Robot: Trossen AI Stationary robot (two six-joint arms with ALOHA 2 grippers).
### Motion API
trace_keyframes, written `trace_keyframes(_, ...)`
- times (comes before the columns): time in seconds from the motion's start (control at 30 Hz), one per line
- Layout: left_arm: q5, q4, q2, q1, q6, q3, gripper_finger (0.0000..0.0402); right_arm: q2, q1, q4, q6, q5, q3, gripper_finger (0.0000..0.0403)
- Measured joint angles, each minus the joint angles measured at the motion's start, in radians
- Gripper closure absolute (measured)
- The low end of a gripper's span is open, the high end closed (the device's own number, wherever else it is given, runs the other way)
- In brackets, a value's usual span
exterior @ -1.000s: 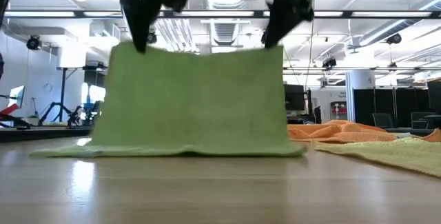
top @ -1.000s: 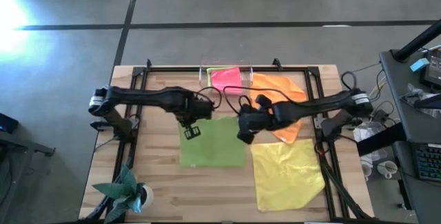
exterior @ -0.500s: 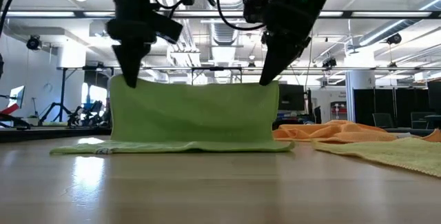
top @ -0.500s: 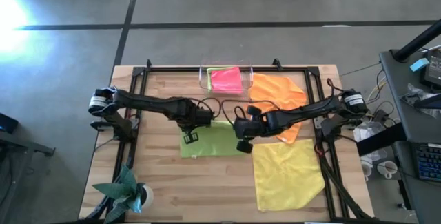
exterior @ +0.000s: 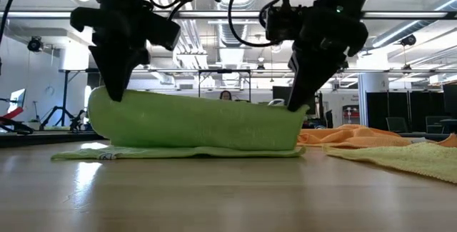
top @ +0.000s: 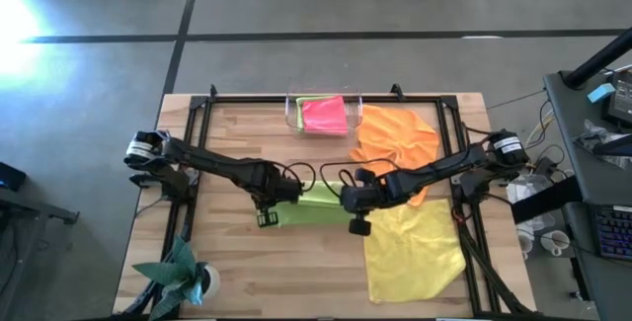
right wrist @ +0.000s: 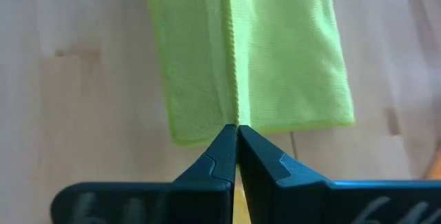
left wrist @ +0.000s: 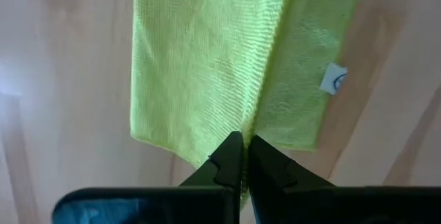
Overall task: Fold microfiber towels
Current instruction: Fold the green microfiber towel
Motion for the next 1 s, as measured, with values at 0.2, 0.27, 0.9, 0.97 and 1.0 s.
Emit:
trace_keyframes(0.2,0.071,0.009,0.0,0.001,-0.002,0.0,0.04,0.0,0.002,0.036,0.031,-0.073,-0.003,0.0394)
trace_keyframes(0.27,0.097,0.013,0.0,0.001,-0.002,0.0,0.04,0.0,0.0,0.041,0.043,-0.089,-0.003,0.0394)
trace_keyframes(0.9,0.184,0.032,0.0,0.001,-0.047,0.01,0.027,0.0,-0.001,0.046,0.061,-0.139,0.006,0.0272)
trace_keyframes(0.97,0.184,0.037,0.0,0.001,-0.056,0.009,0.0256,0.0,0.0,0.028,0.063,-0.139,0.01,0.0257)
trace_keyframes(1.0,0.184,0.054,0.0,0.001,-0.05,0.006,0.0252,-0.001,-0.001,0.018,0.062,-0.139,0.011,0.0252)
